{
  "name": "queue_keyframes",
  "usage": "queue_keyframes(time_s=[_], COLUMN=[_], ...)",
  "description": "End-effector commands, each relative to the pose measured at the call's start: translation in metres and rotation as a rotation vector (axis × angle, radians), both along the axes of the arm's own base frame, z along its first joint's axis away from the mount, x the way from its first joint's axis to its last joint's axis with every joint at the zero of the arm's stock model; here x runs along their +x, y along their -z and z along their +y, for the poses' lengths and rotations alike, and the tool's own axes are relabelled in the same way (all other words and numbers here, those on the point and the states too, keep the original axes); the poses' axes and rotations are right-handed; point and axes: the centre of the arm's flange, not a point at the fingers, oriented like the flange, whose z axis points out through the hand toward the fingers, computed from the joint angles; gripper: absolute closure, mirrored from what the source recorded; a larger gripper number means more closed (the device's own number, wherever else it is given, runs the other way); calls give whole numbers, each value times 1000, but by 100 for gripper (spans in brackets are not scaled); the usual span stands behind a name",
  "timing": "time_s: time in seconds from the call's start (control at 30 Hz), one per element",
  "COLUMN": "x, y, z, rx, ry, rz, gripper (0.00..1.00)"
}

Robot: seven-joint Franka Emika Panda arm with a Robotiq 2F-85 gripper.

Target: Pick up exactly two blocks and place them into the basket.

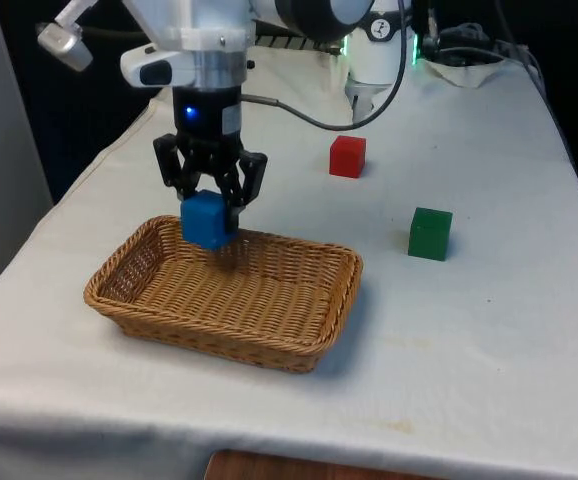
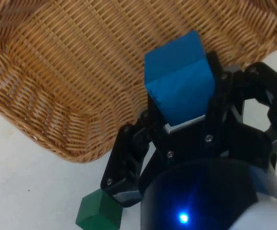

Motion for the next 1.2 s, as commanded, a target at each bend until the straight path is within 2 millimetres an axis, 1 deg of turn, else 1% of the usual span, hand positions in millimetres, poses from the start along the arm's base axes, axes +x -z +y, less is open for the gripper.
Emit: queue_keyframes(time_s=[0.0,0.03,0.17,0.2,0.23,0.47,0.5,0.53,0.57,0.77,0.8,0.83,0.87,0.9,1.13,1.17], x=[2,13,17,6,18,18,15,18,18,16,17,17,17,17,17,16], y=[4,7,15,12,16,17,15,16,16,16,17,17,17,17,17,11], z=[-1,-2,-5,-6,-5,-10,-9,-10,-10,-10,-12,-11,-11,-11,-12,-10], rx=[0,8,7,-1,6,5,-4,6,7,2,11,11,11,11,13,11], ry=[-2,-3,-1,2,-1,-1,-2,-1,-1,1,2,1,1,1,2,-1], rz=[-3,1,-4,-9,-6,-16,-22,-17,-19,-26,-21,-21,-21,-21,-21,-22], gripper=[100,100,100,100,100,100,100,100,88,30,30,9,2,0,0,0])
